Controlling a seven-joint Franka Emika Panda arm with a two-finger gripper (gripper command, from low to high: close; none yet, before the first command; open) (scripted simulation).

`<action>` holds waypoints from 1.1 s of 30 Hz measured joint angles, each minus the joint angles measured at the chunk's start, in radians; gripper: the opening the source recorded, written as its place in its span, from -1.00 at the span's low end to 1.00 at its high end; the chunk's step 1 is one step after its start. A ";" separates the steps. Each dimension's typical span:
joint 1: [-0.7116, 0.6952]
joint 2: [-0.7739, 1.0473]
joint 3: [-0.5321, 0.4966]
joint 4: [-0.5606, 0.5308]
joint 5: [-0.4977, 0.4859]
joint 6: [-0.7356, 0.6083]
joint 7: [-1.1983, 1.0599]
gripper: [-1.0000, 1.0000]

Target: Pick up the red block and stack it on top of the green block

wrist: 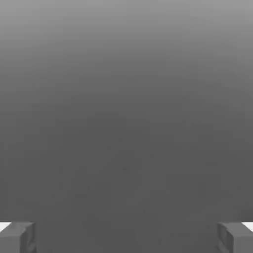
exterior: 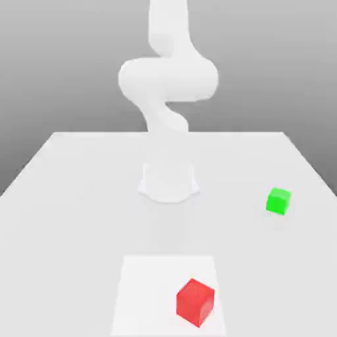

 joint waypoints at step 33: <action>0.193 1.042 -0.074 -0.204 0.111 0.519 -0.836 -1.00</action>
